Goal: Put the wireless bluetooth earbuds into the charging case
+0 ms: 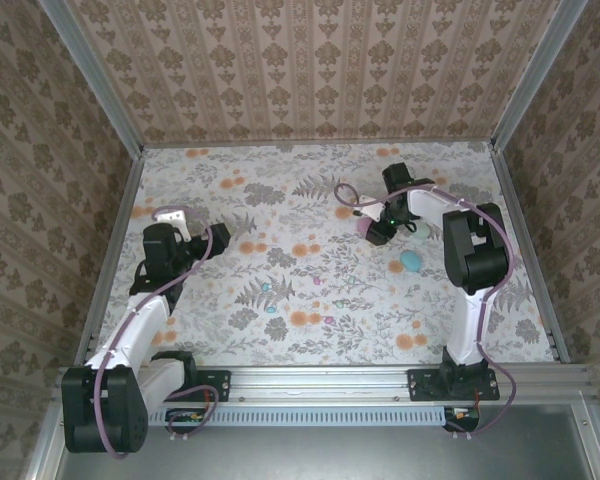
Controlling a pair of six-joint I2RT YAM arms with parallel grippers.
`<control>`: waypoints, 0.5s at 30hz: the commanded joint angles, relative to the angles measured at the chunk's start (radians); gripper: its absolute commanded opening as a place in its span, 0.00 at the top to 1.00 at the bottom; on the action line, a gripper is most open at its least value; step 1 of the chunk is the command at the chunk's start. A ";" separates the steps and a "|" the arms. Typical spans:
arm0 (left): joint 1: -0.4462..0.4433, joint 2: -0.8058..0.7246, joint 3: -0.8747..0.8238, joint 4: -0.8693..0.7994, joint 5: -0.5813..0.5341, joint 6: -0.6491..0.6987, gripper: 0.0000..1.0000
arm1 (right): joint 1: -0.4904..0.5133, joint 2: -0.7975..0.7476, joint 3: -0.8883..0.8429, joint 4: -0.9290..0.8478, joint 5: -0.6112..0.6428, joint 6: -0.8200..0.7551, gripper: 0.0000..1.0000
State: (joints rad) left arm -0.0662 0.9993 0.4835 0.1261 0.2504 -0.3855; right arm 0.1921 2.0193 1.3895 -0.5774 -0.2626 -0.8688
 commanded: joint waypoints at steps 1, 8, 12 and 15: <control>-0.006 -0.021 0.029 -0.009 -0.007 -0.004 0.00 | 0.040 -0.015 -0.002 -0.016 -0.053 -0.072 0.55; -0.006 -0.043 0.019 -0.023 -0.017 0.004 0.00 | 0.085 0.036 0.039 -0.039 -0.042 -0.096 0.55; -0.006 -0.056 0.010 -0.028 -0.027 0.012 0.00 | 0.089 0.045 0.043 -0.040 -0.040 -0.101 0.49; -0.006 -0.057 0.009 -0.029 -0.028 0.014 0.00 | 0.092 0.055 0.055 -0.052 -0.038 -0.095 0.44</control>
State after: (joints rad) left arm -0.0662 0.9558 0.4835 0.1055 0.2352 -0.3847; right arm 0.2806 2.0453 1.4113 -0.5850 -0.2771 -0.9447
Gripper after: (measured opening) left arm 0.997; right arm 0.544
